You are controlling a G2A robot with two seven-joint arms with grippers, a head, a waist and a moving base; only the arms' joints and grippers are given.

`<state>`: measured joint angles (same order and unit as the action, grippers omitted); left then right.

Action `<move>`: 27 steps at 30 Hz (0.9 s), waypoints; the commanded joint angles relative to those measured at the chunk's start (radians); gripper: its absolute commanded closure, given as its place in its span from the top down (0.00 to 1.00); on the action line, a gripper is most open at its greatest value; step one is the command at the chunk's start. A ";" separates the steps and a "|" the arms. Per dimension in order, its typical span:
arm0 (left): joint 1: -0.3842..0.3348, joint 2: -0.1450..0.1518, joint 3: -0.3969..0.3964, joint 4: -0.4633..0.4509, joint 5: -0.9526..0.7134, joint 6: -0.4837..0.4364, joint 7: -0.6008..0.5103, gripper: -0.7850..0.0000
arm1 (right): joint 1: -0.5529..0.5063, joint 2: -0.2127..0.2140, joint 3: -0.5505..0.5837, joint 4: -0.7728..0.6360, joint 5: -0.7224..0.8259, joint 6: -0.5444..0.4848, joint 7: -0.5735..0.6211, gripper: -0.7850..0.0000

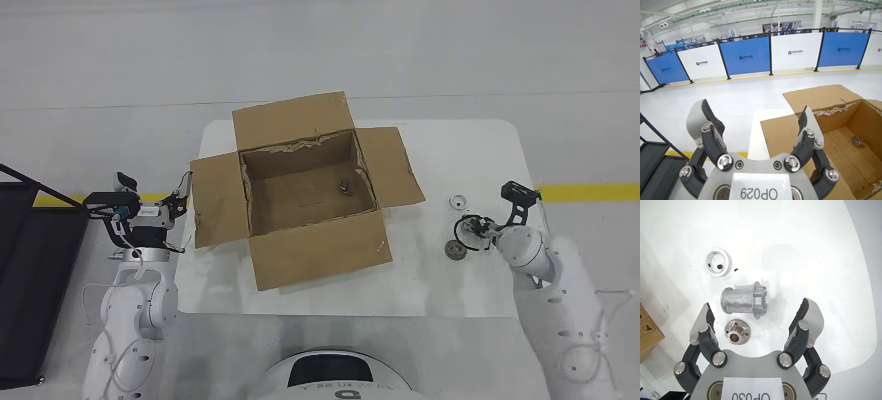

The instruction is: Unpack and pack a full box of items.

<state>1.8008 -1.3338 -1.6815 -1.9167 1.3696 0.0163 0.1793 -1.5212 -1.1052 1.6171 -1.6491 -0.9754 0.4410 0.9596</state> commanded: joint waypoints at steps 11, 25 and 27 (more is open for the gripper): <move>0.000 0.000 0.000 0.000 0.000 0.000 0.000 1.00 | 0.081 -0.013 -0.085 0.100 -0.064 0.061 -0.021 0.47; 0.000 0.000 0.000 0.000 0.000 0.000 0.000 1.00 | 0.051 -0.012 -0.009 0.041 0.016 0.028 0.011 0.00; 0.000 0.000 0.000 0.000 0.000 0.000 0.000 1.00 | 0.045 -0.012 -0.003 0.030 0.020 0.030 0.008 0.00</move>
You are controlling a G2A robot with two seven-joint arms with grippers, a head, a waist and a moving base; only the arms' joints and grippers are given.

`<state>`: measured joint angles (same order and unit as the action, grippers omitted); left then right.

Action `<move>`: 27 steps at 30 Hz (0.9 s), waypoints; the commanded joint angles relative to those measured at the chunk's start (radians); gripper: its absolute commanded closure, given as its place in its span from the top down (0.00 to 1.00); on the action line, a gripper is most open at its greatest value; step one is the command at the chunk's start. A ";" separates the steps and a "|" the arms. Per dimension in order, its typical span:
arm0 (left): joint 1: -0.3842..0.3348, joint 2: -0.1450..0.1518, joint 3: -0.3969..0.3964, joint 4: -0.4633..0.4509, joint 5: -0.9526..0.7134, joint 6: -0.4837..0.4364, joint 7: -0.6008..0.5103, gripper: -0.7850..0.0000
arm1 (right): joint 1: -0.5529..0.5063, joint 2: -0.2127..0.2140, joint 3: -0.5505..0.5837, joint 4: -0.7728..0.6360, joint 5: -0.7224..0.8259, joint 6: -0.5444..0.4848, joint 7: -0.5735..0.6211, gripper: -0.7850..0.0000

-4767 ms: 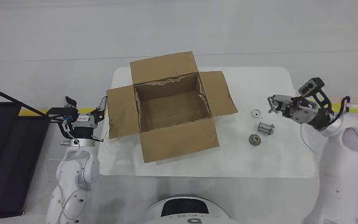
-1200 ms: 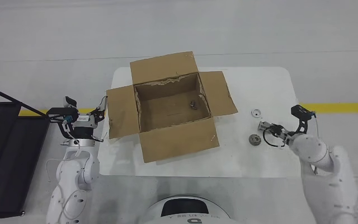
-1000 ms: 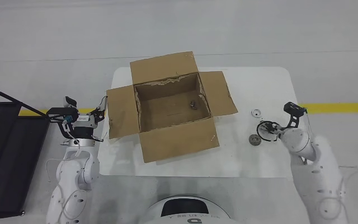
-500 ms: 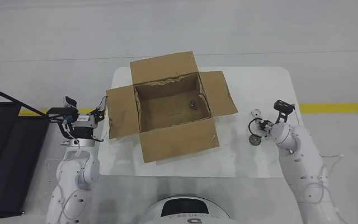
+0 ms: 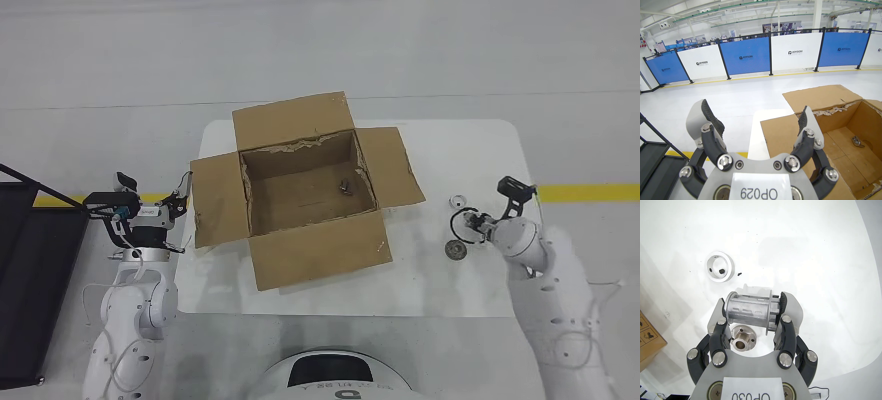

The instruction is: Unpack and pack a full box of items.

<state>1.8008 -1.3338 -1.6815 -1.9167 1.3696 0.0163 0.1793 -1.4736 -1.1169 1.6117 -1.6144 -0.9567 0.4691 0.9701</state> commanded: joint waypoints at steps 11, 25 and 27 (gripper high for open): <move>0.000 0.000 0.000 0.000 0.000 0.000 0.000 1.00 | -0.063 -0.012 0.104 -0.146 0.229 0.027 -0.068 0.00; 0.000 0.000 0.000 0.000 0.000 0.000 0.000 1.00 | -0.069 -0.013 0.103 -0.161 0.238 0.014 -0.101 0.00; 0.000 0.000 0.000 0.000 0.000 0.000 0.000 1.00 | -0.091 -0.018 0.092 -0.268 0.249 0.008 -0.165 0.00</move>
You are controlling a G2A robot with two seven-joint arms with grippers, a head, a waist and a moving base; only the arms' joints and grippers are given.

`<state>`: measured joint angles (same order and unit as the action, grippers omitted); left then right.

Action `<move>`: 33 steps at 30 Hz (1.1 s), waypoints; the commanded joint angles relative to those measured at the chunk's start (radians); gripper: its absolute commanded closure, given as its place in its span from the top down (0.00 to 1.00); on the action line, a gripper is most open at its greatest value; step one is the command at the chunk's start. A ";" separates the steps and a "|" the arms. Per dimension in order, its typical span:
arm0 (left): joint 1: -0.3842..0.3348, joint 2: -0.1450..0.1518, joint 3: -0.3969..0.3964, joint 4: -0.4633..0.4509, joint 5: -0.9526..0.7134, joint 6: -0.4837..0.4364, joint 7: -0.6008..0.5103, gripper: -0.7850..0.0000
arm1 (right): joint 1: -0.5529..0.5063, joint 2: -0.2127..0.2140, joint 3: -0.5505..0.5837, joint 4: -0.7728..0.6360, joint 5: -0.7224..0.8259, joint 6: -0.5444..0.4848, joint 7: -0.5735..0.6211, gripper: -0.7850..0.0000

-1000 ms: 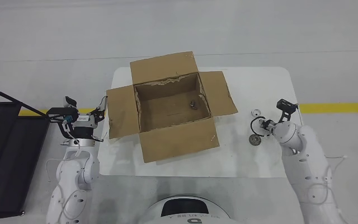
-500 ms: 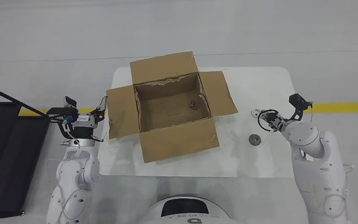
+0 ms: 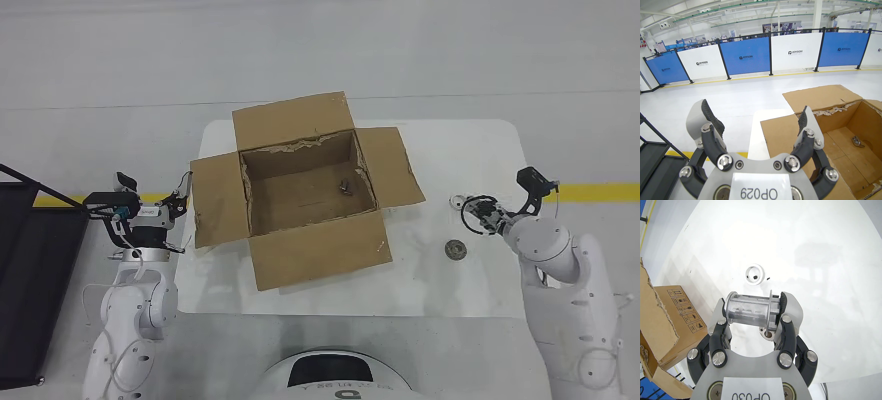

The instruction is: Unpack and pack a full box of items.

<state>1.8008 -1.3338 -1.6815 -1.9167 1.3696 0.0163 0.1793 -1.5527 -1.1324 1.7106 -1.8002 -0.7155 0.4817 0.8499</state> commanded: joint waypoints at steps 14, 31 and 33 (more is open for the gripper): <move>0.000 0.000 0.000 0.000 0.000 0.000 0.000 1.00 | 0.310 -0.027 -0.508 -0.356 -0.238 -0.108 0.064 0.00; 0.000 0.000 0.000 0.000 0.000 0.000 0.000 1.00 | 0.732 -0.177 -1.051 0.243 -0.265 -0.121 0.080 0.00; 0.000 0.000 0.000 0.000 0.000 0.000 0.000 1.00 | 0.756 -0.195 -1.083 0.299 -0.258 -0.126 0.100 0.00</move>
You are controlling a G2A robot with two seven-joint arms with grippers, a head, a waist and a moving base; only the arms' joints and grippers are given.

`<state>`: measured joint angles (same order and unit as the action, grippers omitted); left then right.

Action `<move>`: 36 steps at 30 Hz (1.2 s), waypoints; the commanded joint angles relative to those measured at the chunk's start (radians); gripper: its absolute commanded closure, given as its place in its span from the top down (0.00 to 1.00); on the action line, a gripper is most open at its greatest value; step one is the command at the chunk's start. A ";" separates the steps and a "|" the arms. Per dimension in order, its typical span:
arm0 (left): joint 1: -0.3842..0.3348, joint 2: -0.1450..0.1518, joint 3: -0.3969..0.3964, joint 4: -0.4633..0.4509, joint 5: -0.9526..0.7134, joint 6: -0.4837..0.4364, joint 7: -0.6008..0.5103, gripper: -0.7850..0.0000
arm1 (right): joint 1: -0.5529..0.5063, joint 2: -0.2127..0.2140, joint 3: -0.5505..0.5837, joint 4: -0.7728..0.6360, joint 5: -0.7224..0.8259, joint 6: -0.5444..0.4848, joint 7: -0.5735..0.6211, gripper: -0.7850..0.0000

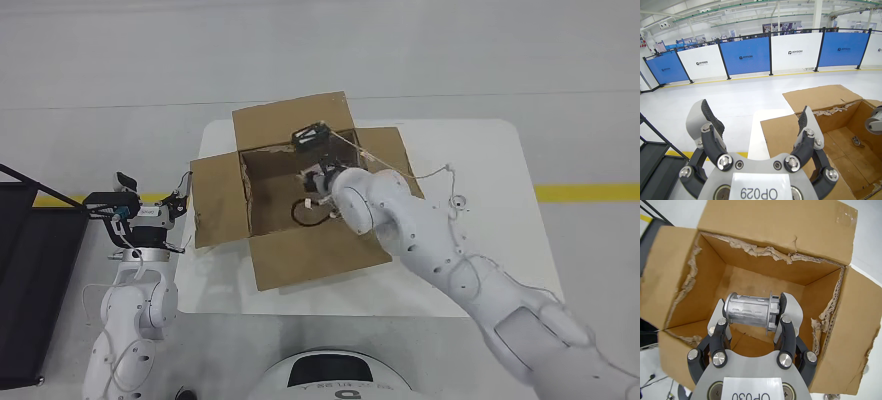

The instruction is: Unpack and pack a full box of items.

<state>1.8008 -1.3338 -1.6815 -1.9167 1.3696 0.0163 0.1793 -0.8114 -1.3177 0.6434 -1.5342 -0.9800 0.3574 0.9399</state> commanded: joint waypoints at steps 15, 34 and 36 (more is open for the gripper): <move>0.000 0.000 0.000 0.000 0.000 0.000 0.000 1.00 | 0.107 -0.121 -0.155 0.312 -0.022 -0.053 0.022 0.37; 0.000 0.000 0.000 0.000 0.000 0.000 0.000 1.00 | -0.056 -0.037 0.180 -0.102 -0.102 -0.125 0.065 1.00; 0.000 0.000 0.000 0.000 0.000 0.000 0.000 1.00 | -0.131 -0.009 0.269 -0.223 -0.137 -0.158 0.083 1.00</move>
<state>1.8008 -1.3338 -1.6815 -1.9167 1.3696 0.0163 0.1793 -0.8944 -1.3427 0.8504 -1.6707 -1.0968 0.2182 1.0140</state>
